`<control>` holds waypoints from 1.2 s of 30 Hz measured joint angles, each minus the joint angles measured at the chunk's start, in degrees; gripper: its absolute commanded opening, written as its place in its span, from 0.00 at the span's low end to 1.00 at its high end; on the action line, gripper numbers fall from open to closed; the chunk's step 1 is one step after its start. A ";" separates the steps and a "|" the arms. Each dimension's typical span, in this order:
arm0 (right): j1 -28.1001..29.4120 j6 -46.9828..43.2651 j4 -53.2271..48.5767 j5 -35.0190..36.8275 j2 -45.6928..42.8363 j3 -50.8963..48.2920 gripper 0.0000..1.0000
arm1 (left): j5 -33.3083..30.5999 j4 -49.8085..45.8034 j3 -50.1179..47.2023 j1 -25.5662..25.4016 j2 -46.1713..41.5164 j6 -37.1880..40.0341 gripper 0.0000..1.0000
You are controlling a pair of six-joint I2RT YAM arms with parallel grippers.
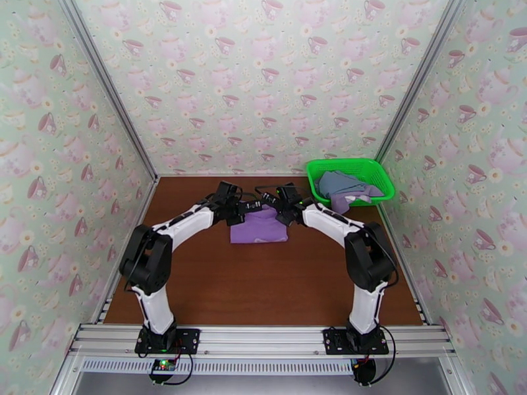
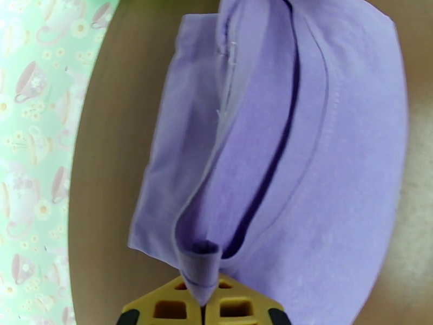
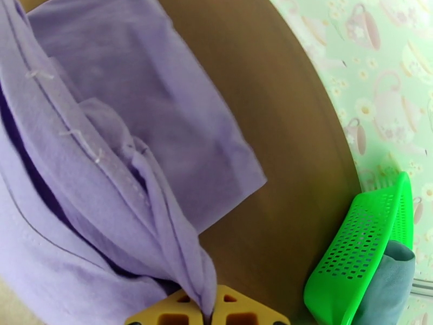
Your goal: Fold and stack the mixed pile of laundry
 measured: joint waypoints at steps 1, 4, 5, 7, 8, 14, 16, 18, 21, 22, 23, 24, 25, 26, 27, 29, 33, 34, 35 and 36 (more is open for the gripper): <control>-0.13 0.39 0.00 0.26 0.90 1.09 0.00 | 0.28 -0.07 1.14 0.37 0.85 0.26 0.00; -0.72 1.49 0.02 0.68 3.28 4.11 0.00 | 1.01 -0.17 3.91 1.20 3.06 0.74 0.00; -0.94 1.84 0.00 0.90 4.07 5.16 0.00 | 1.38 -0.15 4.90 1.46 4.00 0.87 0.00; -1.36 2.38 -0.07 1.31 5.57 7.34 0.00 | 1.75 -0.15 6.78 1.86 6.01 1.07 0.00; -1.60 2.60 -0.07 1.46 6.40 8.50 0.00 | 1.86 -0.15 7.56 1.99 6.91 1.20 0.00; -2.71 4.46 -0.50 2.23 11.54 14.75 0.00 | 2.40 0.02 12.90 2.56 13.33 1.79 0.00; -2.82 4.94 -0.50 2.51 13.31 16.09 0.00 | 2.43 0.42 14.36 2.71 15.15 1.79 0.00; -2.99 5.38 -0.52 2.82 14.97 17.38 0.00 | 2.43 0.72 15.63 2.93 16.48 1.79 0.00; -3.10 6.03 -0.68 3.10 17.73 19.85 0.04 | 2.40 1.53 17.66 3.45 18.36 1.79 0.00; -3.10 6.49 -0.68 3.19 18.78 21.00 0.13 | 2.38 1.90 18.36 3.72 19.02 1.79 0.01; -3.13 6.75 -0.68 3.26 19.56 21.88 0.22 | 2.36 2.38 19.02 3.93 19.54 1.79 0.12; -3.19 7.41 -0.72 3.26 20.50 23.02 0.32 | 2.12 2.99 19.67 4.13 20.24 1.77 0.31; -3.26 7.96 -0.72 3.30 21.44 24.22 0.39 | 1.73 3.63 20.22 4.35 20.94 1.75 0.45; -3.37 8.26 -0.70 3.26 22.18 25.18 0.43 | 1.27 4.50 20.44 4.50 21.46 1.64 0.53; -3.45 9.18 -0.68 3.30 22.82 26.05 0.48 | 0.74 5.46 20.44 4.57 21.99 1.49 0.60; -3.72 10.67 -0.70 3.28 23.50 27.19 0.52 | -0.55 7.67 20.09 4.79 22.51 0.57 0.72; -4.63 15.17 -0.28 3.15 23.58 28.33 0.61 | -4.83 17.16 17.18 4.81 22.56 -1.18 0.86; -4.94 16.33 -0.09 3.02 23.45 28.35 0.61 | -6.14 19.15 16.72 4.81 22.56 -1.64 0.86; -5.35 17.79 0.22 2.73 23.19 28.04 0.62 | -7.93 21.44 16.37 4.76 22.56 -2.03 0.88; -5.79 19.19 0.94 2.32 22.43 26.97 0.63 | -9.81 23.76 16.11 4.72 22.56 -2.62 0.89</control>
